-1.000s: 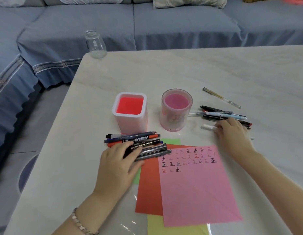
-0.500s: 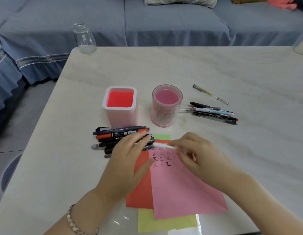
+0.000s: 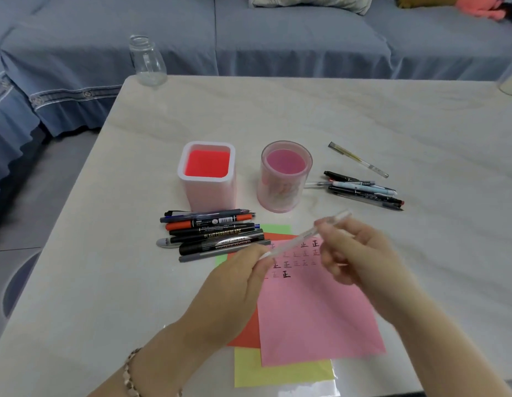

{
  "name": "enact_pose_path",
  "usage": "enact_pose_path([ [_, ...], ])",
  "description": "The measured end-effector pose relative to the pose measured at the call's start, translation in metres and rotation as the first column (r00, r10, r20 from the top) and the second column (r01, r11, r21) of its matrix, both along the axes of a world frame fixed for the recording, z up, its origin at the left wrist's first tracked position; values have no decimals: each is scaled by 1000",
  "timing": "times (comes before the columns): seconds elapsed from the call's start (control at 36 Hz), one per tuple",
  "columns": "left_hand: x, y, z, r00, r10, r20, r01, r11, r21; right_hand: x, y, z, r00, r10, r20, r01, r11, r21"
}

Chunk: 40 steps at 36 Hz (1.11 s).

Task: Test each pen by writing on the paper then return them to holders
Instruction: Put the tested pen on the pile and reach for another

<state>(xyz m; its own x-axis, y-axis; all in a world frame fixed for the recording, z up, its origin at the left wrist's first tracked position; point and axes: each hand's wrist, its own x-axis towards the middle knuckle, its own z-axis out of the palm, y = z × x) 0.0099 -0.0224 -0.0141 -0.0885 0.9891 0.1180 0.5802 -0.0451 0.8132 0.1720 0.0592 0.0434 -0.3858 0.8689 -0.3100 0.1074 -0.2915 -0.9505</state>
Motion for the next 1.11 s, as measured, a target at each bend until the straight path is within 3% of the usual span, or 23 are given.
enact_pose_path([
  [0.11, 8, -2, 3, 990, -141, 5, 140, 985, 98, -29, -24, -17, 999, 36, 24, -38, 995, 88],
  [0.19, 7, -3, 5, 980, -185, 73, 180, 981, 75, -38, -32, -25, 997, -70, -39, 73, 993, 95],
  [0.31, 1, -7, 8, 974, -198, 115, 199, 980, 2, -37, -34, -26, 994, -55, -95, 68, 988, 138],
  [0.47, -13, -9, -16, 970, 25, -242, -32, 999, -24, -10, -20, -34, 948, -313, -55, 317, 922, 222],
  [0.58, -28, -9, -50, 855, 106, -507, -34, 988, 149, 10, -16, -44, 940, -342, -13, 336, 915, 222],
  [0.75, -22, -7, -61, 757, 328, -565, -149, 929, 339, 19, -18, -55, 944, -328, -28, 329, 935, 130],
  [0.83, -7, -9, -52, 821, 222, -527, -44, 943, 329, 18, -18, -59, 952, -305, -16, 304, 944, 127],
  [0.92, 9, -10, -49, 874, -17, -485, 140, 966, 219, 16, -17, -62, 944, -327, 44, 314, 932, 181],
  [1.0, 16, -10, -55, 843, -171, -510, 245, 966, 79, 12, -13, -66, 932, -346, 112, 309, 915, 259],
  [1.11, 13, -8, -64, 792, -248, -558, 264, 963, -53, 5, -8, -72, 914, -378, 146, 323, 897, 301],
])
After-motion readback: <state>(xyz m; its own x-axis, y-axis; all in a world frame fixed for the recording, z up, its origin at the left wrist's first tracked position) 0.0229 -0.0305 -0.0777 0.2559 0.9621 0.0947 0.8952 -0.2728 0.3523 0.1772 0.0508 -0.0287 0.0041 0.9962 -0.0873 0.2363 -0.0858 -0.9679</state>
